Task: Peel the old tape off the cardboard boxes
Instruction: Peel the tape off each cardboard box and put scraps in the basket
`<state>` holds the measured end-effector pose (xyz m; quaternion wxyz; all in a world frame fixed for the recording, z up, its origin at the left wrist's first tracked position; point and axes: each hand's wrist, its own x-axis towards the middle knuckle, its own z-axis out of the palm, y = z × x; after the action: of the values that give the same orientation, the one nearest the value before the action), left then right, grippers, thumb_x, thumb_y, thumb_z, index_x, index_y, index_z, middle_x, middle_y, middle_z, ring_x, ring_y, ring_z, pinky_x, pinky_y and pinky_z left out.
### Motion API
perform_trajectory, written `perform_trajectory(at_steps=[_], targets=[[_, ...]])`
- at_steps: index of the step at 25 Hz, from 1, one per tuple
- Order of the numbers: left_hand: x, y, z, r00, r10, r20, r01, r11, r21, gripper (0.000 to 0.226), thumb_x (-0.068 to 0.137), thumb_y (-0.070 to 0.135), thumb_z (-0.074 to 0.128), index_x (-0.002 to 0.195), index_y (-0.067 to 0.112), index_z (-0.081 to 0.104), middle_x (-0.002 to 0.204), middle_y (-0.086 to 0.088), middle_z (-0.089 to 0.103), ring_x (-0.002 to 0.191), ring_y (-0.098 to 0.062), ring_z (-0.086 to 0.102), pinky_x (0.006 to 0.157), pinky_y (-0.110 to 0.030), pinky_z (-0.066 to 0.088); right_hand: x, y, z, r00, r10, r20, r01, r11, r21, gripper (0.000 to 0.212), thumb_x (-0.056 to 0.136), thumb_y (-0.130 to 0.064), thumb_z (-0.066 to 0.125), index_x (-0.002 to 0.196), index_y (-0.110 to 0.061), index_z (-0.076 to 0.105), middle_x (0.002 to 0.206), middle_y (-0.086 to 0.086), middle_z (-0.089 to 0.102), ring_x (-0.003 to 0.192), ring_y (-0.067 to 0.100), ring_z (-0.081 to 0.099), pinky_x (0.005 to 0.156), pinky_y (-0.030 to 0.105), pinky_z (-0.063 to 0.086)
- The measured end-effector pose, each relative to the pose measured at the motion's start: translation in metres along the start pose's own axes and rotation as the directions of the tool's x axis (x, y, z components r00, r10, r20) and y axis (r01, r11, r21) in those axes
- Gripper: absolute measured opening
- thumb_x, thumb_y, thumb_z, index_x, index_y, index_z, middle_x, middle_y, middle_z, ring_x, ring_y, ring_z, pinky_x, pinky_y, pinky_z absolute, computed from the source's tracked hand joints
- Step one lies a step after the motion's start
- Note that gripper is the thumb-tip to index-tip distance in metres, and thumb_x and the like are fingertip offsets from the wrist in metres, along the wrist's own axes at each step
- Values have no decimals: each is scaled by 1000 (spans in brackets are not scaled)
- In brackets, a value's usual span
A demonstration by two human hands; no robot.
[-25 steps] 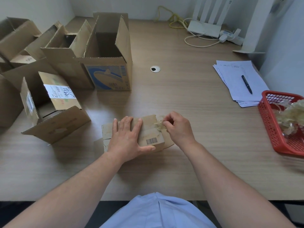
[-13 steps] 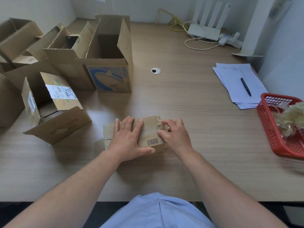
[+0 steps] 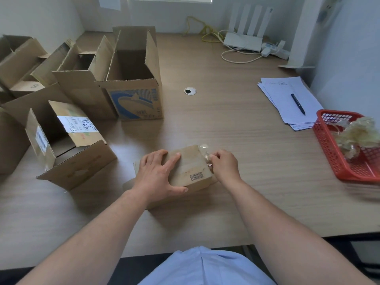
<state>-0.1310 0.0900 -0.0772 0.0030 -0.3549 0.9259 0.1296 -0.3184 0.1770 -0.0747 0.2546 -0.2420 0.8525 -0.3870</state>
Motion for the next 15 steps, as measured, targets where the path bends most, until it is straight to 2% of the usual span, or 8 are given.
perform_trajectory(at_steps=[1,2,3,5,7,10,15], targets=[[0,0,1,1000,13,-4,-13,1000,-2,104,62,82,56,149,41,18,149,-4,19,137,-20,9,111,-33,-1,0,3,-6,985,170,-10,-161,949,271,20,92,-6,48,73,-6,57,81,14,64,60,23,63,58,35,53],[0,-1,2,1000,24,-8,-24,1000,-2,104,62,83,56,149,41,18,149,-3,19,137,-20,9,111,-32,-1,0,7,-14,958,287,6,-252,831,497,20,91,-2,47,75,-4,58,77,13,63,49,16,60,49,29,51],[2,-1,2,999,35,-11,-35,999,-2,104,62,83,55,149,41,18,149,-3,19,136,-19,9,110,-32,-1,0,13,-24,945,325,20,-268,742,614,16,90,-2,48,80,-2,60,74,11,63,45,12,58,44,24,48],[6,0,1,999,45,-11,-45,999,-1,104,62,83,55,149,41,17,148,-3,19,135,-17,8,110,-32,-1,0,18,-38,957,286,39,-239,708,665,9,91,-7,53,86,-8,60,75,6,66,52,11,60,46,21,45],[9,11,1,998,60,-1,-60,998,-8,104,62,82,55,149,40,17,148,-3,18,134,-16,8,109,-31,-2,1,15,-47,975,213,66,-199,697,689,10,92,-13,56,84,-18,59,78,3,66,61,11,60,52,22,41],[15,47,6,995,101,-1,-101,995,14,104,61,82,56,149,39,18,148,-2,18,135,-19,9,109,-30,-4,7,18,-70,984,154,88,-169,676,717,9,90,-12,59,85,-20,61,80,0,64,63,8,54,53,21,37],[40,117,21,994,107,29,-108,993,37,111,52,89,40,149,39,16,147,0,15,135,-21,9,110,-32,-3,35,45,-139,989,139,-60,-62,734,677,12,85,-6,62,86,-18,58,78,-1,62,65,9,55,54,21,38]])
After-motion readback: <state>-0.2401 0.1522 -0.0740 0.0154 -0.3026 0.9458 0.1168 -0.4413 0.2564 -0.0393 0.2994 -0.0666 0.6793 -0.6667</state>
